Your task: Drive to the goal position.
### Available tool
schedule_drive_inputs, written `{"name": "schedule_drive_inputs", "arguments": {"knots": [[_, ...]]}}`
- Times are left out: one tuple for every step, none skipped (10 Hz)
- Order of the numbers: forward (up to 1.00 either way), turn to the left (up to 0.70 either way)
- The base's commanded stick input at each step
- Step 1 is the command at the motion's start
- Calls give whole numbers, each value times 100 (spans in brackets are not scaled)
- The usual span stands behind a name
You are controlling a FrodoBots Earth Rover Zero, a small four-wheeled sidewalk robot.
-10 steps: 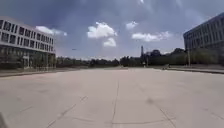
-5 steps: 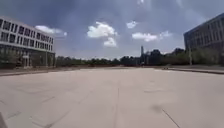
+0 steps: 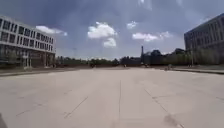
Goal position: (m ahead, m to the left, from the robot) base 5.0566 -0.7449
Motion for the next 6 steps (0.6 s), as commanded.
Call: {"name": "schedule_drive_inputs", "arguments": {"knots": [[70,0],[70,0],[70,0],[70,0],[70,0],[70,0]]}}
